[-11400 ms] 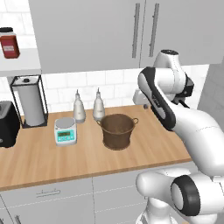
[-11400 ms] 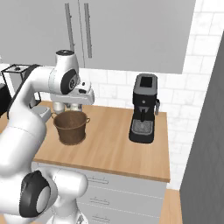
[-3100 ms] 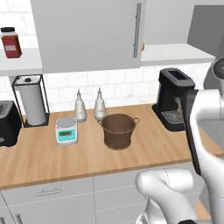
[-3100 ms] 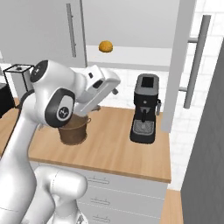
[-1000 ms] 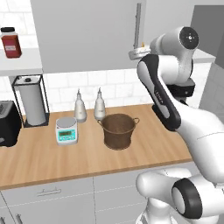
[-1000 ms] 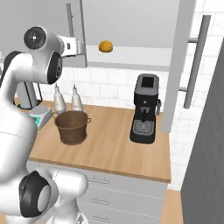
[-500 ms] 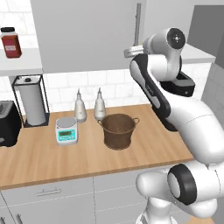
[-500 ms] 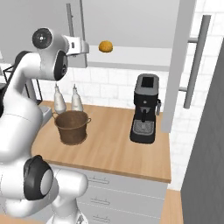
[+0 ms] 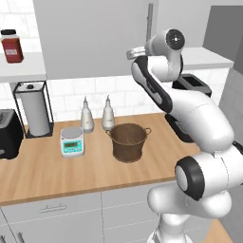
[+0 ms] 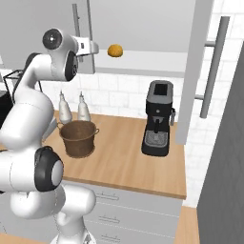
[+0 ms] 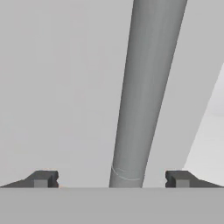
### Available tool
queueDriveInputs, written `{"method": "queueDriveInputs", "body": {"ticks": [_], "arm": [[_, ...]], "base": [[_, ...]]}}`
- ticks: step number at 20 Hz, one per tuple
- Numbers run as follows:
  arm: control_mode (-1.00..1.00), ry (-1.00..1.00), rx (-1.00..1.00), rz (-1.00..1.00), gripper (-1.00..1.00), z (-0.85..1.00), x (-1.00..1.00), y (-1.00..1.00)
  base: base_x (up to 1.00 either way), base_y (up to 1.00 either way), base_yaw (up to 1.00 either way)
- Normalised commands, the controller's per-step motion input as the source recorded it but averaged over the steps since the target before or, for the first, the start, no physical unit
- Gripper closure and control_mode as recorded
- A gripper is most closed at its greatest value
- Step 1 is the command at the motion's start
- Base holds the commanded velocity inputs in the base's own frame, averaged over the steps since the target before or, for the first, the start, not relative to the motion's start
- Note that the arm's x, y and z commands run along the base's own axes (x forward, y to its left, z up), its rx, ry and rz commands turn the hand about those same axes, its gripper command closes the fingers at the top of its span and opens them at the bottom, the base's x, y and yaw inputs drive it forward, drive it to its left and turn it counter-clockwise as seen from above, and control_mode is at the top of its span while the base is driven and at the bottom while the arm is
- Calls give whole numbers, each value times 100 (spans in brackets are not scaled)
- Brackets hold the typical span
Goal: Open the cabinet, pick up the bread from the cabinet and place it in the basket. Then move the basket to the dining counter.
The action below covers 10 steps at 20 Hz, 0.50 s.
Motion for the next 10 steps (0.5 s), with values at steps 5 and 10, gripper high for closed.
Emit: {"method": "queueDriveInputs", "body": {"ticks": [5, 10], "arm": [[-100, 1, 0, 0, 100, -7, 41, 0], [-100, 7, 0, 0, 100, -4, 3, 9]], "base": [[0, 0, 0], [0, 0, 0]]}}
